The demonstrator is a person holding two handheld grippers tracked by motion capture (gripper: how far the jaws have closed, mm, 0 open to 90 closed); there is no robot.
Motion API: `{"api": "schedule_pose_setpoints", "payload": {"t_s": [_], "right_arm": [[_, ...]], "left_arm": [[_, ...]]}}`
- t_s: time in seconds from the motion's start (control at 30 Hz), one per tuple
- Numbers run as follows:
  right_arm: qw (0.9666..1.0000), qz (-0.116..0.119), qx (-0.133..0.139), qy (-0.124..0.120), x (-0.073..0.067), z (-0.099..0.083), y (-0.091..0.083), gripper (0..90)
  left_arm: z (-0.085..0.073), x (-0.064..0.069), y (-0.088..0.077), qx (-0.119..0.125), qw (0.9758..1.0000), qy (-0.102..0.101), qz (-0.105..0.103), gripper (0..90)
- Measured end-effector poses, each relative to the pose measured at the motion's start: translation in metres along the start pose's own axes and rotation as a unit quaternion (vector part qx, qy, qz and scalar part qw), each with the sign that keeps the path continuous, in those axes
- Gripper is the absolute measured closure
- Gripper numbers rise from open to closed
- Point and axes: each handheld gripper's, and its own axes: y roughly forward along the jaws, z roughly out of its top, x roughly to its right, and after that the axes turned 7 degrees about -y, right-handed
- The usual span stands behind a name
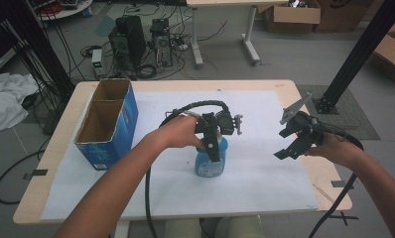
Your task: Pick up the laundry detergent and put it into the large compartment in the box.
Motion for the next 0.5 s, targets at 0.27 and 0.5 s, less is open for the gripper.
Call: {"api": "schedule_pose_setpoints", "payload": {"t_s": [0.27, 0.5], "right_arm": [[1.0000, 0.000, 0.001, 0.000, -0.0001, 0.0009, 0.0008, 17.5], [1.0000, 0.001, 0.000, -0.001, 0.0001, 0.0020, 0.0011, 17.7]], "left_arm": [[-0.0013, -0.0006, -0.0001, 0.006, 1.0000, 0.000, 0.001, 24.4], [-0.0016, -0.0009, 0.0005, 0.005, 1.0000, -0.003, 0.000, 26.7]]}}
